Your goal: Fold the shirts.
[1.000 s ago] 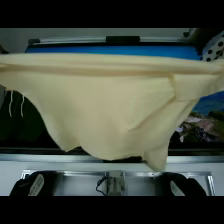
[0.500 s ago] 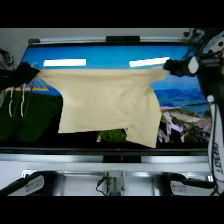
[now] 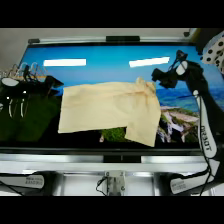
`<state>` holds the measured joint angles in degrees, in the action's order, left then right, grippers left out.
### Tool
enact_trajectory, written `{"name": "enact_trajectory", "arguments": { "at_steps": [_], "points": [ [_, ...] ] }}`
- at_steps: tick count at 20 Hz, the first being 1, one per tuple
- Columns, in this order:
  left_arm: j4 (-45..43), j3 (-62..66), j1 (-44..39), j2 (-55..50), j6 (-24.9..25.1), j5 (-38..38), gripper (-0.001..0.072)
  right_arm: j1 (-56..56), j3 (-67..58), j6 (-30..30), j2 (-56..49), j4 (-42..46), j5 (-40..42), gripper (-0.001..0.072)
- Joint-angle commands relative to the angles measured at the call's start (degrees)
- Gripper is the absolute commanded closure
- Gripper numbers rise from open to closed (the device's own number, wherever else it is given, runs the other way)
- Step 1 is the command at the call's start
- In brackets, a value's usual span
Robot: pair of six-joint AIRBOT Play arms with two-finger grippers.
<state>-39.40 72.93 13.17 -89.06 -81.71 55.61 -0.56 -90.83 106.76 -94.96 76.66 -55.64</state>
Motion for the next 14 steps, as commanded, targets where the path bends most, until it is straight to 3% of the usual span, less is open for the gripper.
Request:
{"name": "enact_trajectory", "arguments": {
  "at_steps": [1, 3, 5, 8, 12, 13, 14],
  "points": [
    [-9.97, 5.53, 9.09, -1.36, -0.26, 23.34, 0.0125, 4.83, -4.15, -8.50, 3.52, 1.86, -15.10, 0.0161],
    [-23.54, 4.13, 13.03, 0.00, -1.25, 34.91, 0.0126, 8.44, -3.91, -11.08, 5.57, 6.78, -28.55, 0.0162],
    [-29.38, -4.17, 14.99, 3.39, 2.01, 35.98, 0.0125, 11.23, -0.76, -15.34, 7.04, 7.45, -37.68, 0.0162],
    [-23.26, -20.33, 16.20, 7.30, 5.40, 26.80, 0.0124, 12.72, 6.40, -16.61, 10.54, 7.30, -38.66, 0.0162],
    [-8.70, -30.49, 14.88, 7.17, 12.61, 16.02, 0.0126, 11.78, 9.29, -16.59, 11.98, 4.22, -37.29, 0.0161],
    [-7.06, -31.61, 14.27, 7.15, 13.16, 14.27, 0.0143, 11.43, 9.29, -16.61, 11.98, 3.78, -37.29, 0.0161],
    [-7.06, -32.28, 13.38, 7.10, 13.09, 12.72, 0.0206, 11.41, 9.29, -16.68, 11.98, 3.39, -37.29, 0.0162]
  ]
}}
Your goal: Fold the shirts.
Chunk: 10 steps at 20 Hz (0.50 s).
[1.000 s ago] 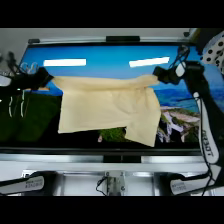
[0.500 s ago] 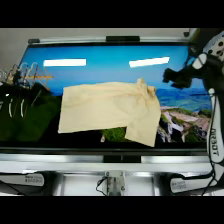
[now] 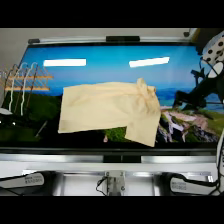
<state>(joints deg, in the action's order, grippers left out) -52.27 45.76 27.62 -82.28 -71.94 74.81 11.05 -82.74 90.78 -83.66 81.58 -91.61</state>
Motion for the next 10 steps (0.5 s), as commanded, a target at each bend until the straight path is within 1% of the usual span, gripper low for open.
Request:
{"name": "enact_trajectory", "arguments": {
  "at_steps": [1, 3, 4, 5, 7, 8, 10],
  "points": [
    [5.95, -5.49, -1.97, 0.20, 2.93, -7.58, 0.0205, -0.15, 1.20, -0.74, 0.68, -2.01, -1.25, 0.0162],
    [6.86, -5.53, -4.26, -0.11, 2.25, -9.70, 0.0205, -0.15, 1.20, -1.05, 0.68, -1.88, -1.11, 0.0162],
    [7.76, -5.53, -5.35, -0.15, 1.62, -11.34, 0.0219, -0.15, 1.20, -1.05, 0.68, -1.75, -0.94, 0.0161],
    [8.50, -5.53, -6.21, -0.13, 1.18, -12.46, 0.0325, -0.15, 1.20, -1.05, 0.68, -1.70, -0.92, 0.0162],
    [8.83, -5.33, -7.19, -0.09, 1.42, -12.68, 0.0675, -0.15, 1.49, -1.11, 0.68, -0.52, -0.48, 0.0161],
    [8.81, -5.33, -7.17, 0.04, 1.66, -12.63, 0.0672, -0.13, 2.51, -1.64, 0.68, -0.50, 0.17, 0.0161],
    [8.79, -5.33, -6.80, 0.70, 1.64, -12.63, 0.0673, 1.27, 6.91, -3.32, 0.66, -4.35, 3.67, 0.0161]
  ]
}}
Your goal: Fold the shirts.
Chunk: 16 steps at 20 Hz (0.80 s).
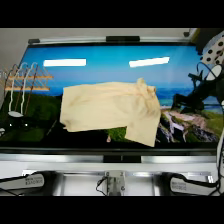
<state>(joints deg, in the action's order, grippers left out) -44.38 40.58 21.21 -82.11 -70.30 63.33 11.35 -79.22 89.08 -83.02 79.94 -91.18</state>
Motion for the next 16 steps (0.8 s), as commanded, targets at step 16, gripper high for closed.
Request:
{"name": "enact_trajectory", "arguments": {
  "at_steps": [16],
  "points": [
    [0.90, -0.11, 1.97, 7.50, 1.53, 2.54, 0.0673, -1.99, 10.01, -5.86, -12.00, -12.20, 27.85, 0.0384]
  ]
}}
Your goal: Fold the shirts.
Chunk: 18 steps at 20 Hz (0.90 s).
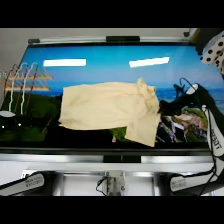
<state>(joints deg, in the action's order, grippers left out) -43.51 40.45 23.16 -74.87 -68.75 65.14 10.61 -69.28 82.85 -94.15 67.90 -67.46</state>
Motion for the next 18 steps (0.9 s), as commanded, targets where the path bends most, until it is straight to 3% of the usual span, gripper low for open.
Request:
{"name": "enact_trajectory", "arguments": {
  "at_steps": [1, 3, 4, 5, 8, 10, 14, 18],
  "points": [
    [0.00, 0.15, 0.02, 0.28, 0.09, 1.36, 0.0673, -1.42, 0.07, 1.03, -0.87, -0.09, 4.74, 0.0385],
    [0.02, 1.57, 0.04, 0.28, 0.17, 2.67, 0.0673, -1.44, 0.07, 0.92, -0.85, -0.74, 4.20, 0.0422],
    [0.02, 2.97, 0.04, 0.31, 0.17, 3.32, 0.0673, -1.42, 0.07, 0.79, -0.85, -1.31, 3.17, 0.0619],
    [0.02, 4.68, 0.02, 0.31, 0.15, 4.02, 0.0673, -1.42, 0.07, 0.61, -0.81, -2.03, 2.10, 0.0648],
    [1.31, 12.92, -0.11, 2.32, 1.01, 6.58, 0.0675, -1.42, -0.94, -2.97, 3.39, -5.03, -0.11, 0.0650],
    [5.97, 23.21, -0.31, 6.78, 6.01, 7.13, 0.0676, -1.38, -5.97, -6.25, 9.97, -7.78, 0.81, 0.0650],
    [9.03, 55.25, 0.63, 16.81, 5.90, -4.85, 0.0673, -1.38, -29.64, -9.46, 26.38, -4.39, 7.67, 0.0649],
    [8.90, 73.16, 0.74, 24.68, -2.73, -10.99, 0.0674, -1.42, -43.43, -7.87, 41.09, -2.03, 8.44, 0.0649]
  ]
}}
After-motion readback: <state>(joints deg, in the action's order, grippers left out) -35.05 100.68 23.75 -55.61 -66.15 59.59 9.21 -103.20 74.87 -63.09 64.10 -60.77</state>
